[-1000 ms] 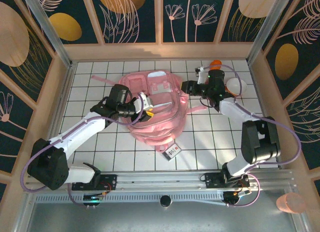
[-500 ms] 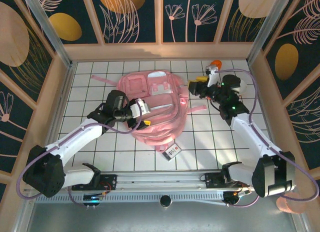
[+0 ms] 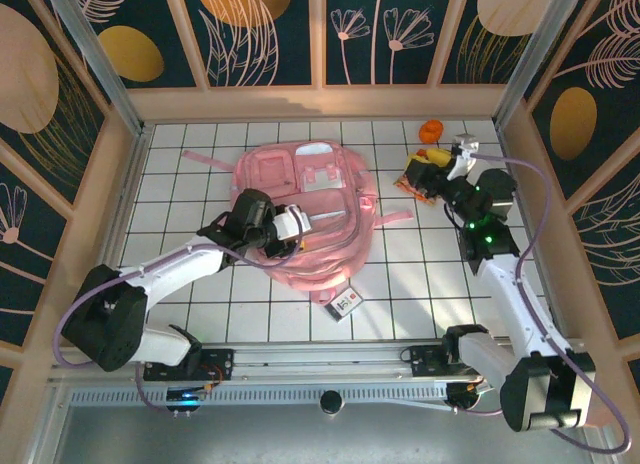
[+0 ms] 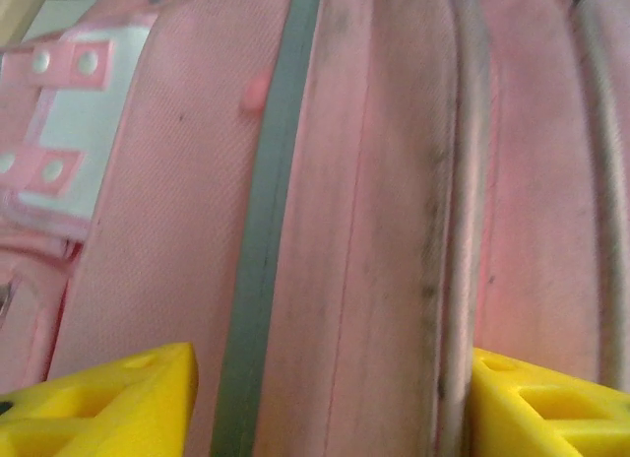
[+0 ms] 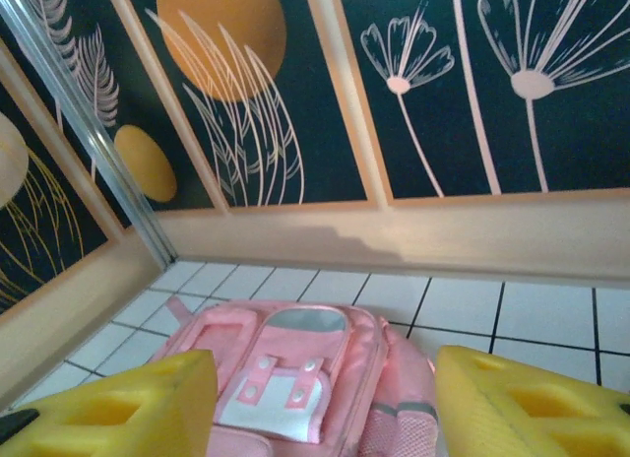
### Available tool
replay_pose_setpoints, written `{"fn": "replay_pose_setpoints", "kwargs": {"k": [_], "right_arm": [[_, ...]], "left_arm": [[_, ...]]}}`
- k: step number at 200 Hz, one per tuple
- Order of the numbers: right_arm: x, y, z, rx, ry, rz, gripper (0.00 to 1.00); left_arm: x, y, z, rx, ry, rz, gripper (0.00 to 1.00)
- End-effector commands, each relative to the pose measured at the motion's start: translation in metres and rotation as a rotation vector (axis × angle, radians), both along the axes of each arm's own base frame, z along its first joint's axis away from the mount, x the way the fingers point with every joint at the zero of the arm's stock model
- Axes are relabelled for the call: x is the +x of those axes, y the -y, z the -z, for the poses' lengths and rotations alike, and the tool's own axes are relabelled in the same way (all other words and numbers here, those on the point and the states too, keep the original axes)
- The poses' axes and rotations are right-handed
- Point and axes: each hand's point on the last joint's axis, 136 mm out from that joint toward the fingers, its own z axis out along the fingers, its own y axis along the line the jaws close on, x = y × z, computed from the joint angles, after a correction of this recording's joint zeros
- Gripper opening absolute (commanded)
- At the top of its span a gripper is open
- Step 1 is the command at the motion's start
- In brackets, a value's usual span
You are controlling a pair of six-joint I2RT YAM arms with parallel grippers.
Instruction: Pack the student bag
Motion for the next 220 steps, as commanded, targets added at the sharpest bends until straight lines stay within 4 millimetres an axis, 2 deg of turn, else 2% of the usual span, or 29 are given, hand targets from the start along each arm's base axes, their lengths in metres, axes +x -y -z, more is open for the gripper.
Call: {"fn": "replay_pose_setpoints", "kwargs": {"k": [1,12,28,47,57,76,87,102,121,144,192,199,204,214,220], "right_arm": [[-0.011,0.009,-0.017,0.039,0.091,0.041,0.73],[-0.017,0.005,-0.014,0.040,0.103,0.012,0.79],[-0.016,0.000,-0.006,0.042,0.074,-0.023,0.80],[-0.009,-0.011,0.007,0.016,0.000,-0.086,0.80],[-0.004,-0.014,0.015,0.010,-0.047,-0.104,0.80],[0.001,-0.021,0.020,-0.007,-0.075,-0.156,0.80],[0.002,-0.023,0.021,-0.009,-0.067,-0.165,0.80],[0.001,-0.025,0.019,-0.018,-0.028,-0.181,0.80],[-0.005,-0.029,0.018,-0.045,0.022,-0.211,0.81],[-0.008,-0.033,0.025,-0.079,0.031,-0.245,0.84],[-0.008,-0.042,0.035,-0.143,0.067,-0.317,0.83],[-0.008,-0.045,0.038,-0.156,0.072,-0.336,0.83],[-0.008,-0.046,0.040,-0.163,0.072,-0.342,0.83],[-0.005,-0.046,0.042,-0.173,0.063,-0.339,0.82],[-0.003,-0.046,0.046,-0.176,0.053,-0.335,0.83]], "left_arm": [[0.015,-0.035,-0.002,0.039,0.070,-0.103,0.64],[0.019,-0.050,-0.004,0.046,0.083,-0.145,0.64],[0.024,-0.070,-0.004,0.085,0.111,-0.191,0.65],[0.028,-0.077,-0.011,0.100,0.141,-0.207,0.65],[0.025,-0.069,-0.018,0.070,0.134,-0.167,0.66],[0.007,-0.038,-0.037,-0.046,0.074,0.001,0.75],[-0.003,-0.022,-0.048,-0.123,0.035,0.087,0.76],[-0.005,-0.007,-0.058,-0.174,0.020,0.135,0.75],[-0.006,0.005,-0.050,-0.137,0.028,0.182,0.75],[-0.007,0.015,-0.030,-0.074,0.001,0.232,0.75],[0.000,0.019,-0.009,-0.041,-0.019,0.239,0.75],[0.005,0.017,-0.004,-0.024,-0.011,0.218,0.72],[0.008,0.016,-0.001,-0.014,-0.010,0.207,0.66],[0.013,0.016,0.001,-0.011,-0.004,0.185,0.42],[0.015,0.016,-0.001,-0.022,0.002,0.174,0.32]]}}
